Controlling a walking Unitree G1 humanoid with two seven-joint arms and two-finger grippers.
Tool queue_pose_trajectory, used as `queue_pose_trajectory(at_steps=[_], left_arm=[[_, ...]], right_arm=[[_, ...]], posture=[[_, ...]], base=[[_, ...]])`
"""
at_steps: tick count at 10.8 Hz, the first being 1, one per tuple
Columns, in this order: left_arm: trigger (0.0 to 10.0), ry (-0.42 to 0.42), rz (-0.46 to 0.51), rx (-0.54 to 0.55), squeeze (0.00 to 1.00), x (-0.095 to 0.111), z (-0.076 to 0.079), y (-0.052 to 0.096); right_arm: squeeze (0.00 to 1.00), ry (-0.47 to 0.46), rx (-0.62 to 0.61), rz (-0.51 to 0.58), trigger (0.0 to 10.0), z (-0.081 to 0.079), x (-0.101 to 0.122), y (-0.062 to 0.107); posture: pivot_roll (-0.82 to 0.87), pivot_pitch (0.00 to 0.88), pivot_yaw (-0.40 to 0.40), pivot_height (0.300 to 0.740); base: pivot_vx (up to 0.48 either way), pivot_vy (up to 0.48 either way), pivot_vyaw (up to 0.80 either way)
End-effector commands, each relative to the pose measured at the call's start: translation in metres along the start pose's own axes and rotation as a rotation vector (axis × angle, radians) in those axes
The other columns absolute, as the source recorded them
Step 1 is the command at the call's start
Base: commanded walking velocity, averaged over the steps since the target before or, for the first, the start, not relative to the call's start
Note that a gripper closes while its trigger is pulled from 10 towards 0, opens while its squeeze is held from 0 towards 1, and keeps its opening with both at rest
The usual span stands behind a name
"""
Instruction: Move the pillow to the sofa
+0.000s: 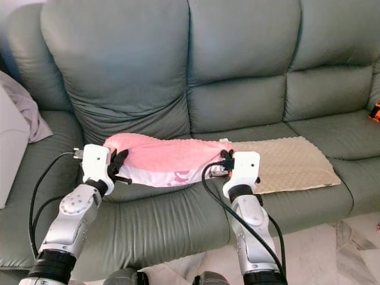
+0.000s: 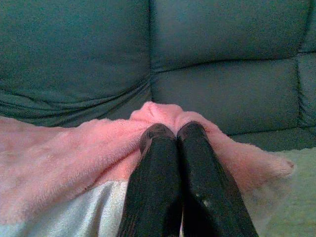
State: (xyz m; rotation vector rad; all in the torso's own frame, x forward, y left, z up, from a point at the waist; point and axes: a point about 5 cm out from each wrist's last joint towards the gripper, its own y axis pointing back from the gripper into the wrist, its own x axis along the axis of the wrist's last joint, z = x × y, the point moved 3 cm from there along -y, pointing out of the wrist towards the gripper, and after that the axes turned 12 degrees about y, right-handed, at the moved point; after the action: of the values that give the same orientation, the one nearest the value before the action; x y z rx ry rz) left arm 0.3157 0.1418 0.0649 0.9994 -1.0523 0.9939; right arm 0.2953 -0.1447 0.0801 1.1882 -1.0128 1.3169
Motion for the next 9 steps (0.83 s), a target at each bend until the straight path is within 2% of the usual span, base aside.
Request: queue_pose_trajectory(at_steps=[1, 3, 9], left_arm=[[10.0, -0.011, 0.035, -0.001, 0.0, 0.009, 0.001, -0.003], [10.0, -0.013, 0.039, 0.008, 0.0, 0.009, 0.0, -0.003], [10.0, -0.029, 0.035, 0.011, 0.0, 0.008, 0.0, -0.004]], right_arm=[[0.0, 0.003, 0.01, 0.024, 10.0, 0.0, 0.004, -0.002], [0.0, -0.002, 0.041, 0.035, 10.0, -0.005, 0.006, -0.001], [0.0, -0.012, 0.07, 0.05, 10.0, -0.01, 0.008, 0.001]], posture=[[-0.06, 0.0, -0.009, 0.74], [-0.07, 0.0, -0.008, 0.74], [-0.07, 0.0, -0.003, 0.74]], base=[[0.0, 0.0, 0.0], [0.0, 0.0, 0.0], [0.0, 0.0, 0.79]])
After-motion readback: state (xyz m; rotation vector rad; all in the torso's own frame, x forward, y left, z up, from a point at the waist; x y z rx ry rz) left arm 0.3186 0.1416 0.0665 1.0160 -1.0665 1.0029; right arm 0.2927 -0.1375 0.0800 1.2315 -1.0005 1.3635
